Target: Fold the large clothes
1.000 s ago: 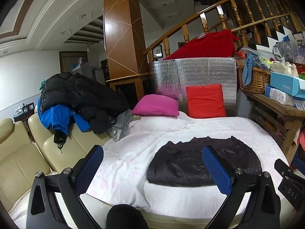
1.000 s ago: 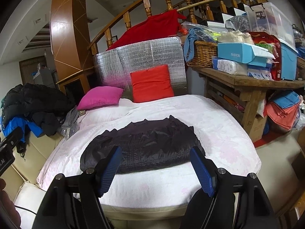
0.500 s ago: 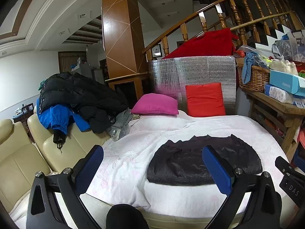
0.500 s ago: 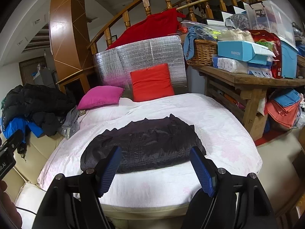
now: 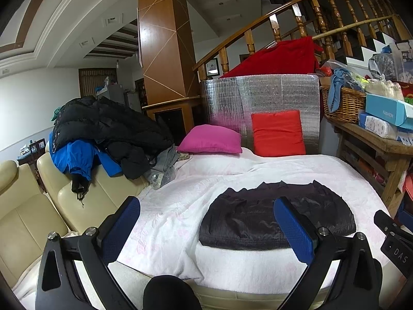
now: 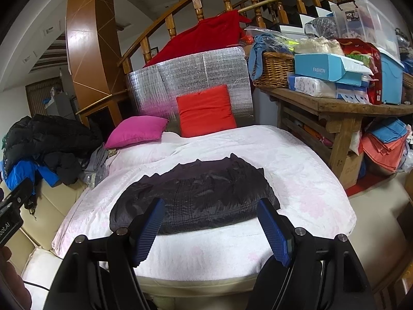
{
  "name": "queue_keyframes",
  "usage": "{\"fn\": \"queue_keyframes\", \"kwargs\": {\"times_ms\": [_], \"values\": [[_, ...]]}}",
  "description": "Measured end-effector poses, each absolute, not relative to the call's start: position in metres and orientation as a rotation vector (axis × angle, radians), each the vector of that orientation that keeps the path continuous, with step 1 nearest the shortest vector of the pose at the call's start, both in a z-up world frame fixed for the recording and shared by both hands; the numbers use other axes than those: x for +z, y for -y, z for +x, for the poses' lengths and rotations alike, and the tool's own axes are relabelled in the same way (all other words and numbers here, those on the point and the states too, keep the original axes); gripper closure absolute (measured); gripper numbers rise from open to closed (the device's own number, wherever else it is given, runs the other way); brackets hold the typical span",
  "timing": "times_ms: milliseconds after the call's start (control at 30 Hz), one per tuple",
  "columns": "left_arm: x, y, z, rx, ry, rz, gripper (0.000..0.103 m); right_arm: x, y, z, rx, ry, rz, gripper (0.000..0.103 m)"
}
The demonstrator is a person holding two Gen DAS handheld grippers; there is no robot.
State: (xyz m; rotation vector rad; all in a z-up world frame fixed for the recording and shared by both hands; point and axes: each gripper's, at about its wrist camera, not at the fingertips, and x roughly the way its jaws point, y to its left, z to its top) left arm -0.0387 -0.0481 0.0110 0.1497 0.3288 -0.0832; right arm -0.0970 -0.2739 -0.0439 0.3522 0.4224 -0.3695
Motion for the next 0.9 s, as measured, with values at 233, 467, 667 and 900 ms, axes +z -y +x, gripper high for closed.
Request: {"fn": "queue_keyframes", "kwargs": {"times_ms": [233,467,667,900], "values": [[0.01,0.047,-0.038,-0.083,-0.327,0.147,0.0,-0.042,0.272,-0.096,-0.375,-0.417,0.345,0.026],[0.009,0.045,-0.034,-0.086,-0.329,0.135,0.0,-0.038,0.272,-0.093,-0.386,-0.416,0.335,0.026],[0.009,0.04,-0.027,-0.084,-0.33,0.123,0.0,-0.036,0.27,-0.076,-0.389,-0.428,0.32,0.026],[0.005,0.037,-0.009,-0.09,-0.352,0.108,0.0,-0.039,0.263,-0.056,-0.389,-0.45,0.301,0.026]]}}
